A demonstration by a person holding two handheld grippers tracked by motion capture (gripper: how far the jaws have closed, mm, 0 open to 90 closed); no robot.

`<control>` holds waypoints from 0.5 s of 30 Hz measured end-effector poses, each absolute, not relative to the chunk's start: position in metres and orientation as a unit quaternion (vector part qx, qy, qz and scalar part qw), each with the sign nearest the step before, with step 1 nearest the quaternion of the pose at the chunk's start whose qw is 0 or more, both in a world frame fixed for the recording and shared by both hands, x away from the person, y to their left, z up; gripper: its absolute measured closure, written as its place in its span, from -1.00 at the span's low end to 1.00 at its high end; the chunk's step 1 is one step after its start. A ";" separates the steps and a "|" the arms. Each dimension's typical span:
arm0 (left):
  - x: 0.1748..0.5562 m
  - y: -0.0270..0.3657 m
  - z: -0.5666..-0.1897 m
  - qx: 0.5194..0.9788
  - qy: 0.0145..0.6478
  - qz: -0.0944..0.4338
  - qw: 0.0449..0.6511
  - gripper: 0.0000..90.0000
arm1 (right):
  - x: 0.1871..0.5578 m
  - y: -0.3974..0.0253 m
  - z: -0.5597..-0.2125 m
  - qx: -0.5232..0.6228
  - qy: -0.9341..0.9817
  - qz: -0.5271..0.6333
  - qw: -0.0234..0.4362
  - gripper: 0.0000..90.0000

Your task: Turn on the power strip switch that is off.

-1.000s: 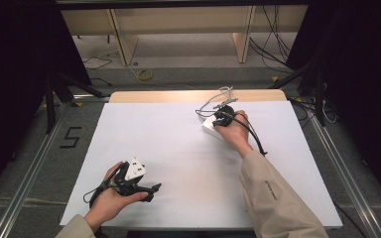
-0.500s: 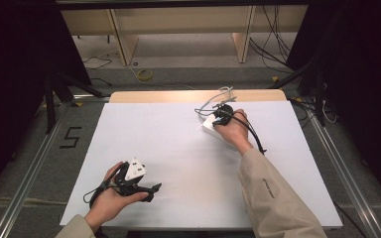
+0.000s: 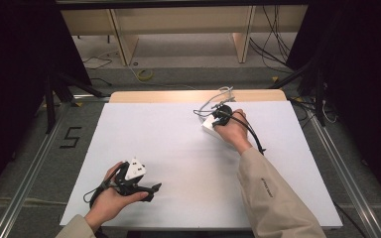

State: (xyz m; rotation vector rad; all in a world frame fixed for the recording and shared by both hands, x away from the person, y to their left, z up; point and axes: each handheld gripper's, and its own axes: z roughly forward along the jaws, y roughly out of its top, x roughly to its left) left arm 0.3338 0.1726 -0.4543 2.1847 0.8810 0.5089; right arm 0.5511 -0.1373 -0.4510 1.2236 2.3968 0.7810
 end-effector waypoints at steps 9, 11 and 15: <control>0.334 0.173 -0.454 0.846 0.342 0.198 0.357 -0.64 | 0.545 -0.141 -0.452 0.440 0.832 0.289 0.176 1.00; 0.334 0.173 -0.454 0.846 0.342 0.199 0.358 -0.64 | 0.544 -0.143 -0.450 0.442 0.829 0.291 0.181 0.97; 0.334 0.173 -0.455 0.846 0.342 0.199 0.357 -0.64 | 0.542 -0.147 -0.445 0.439 0.825 0.303 0.189 0.92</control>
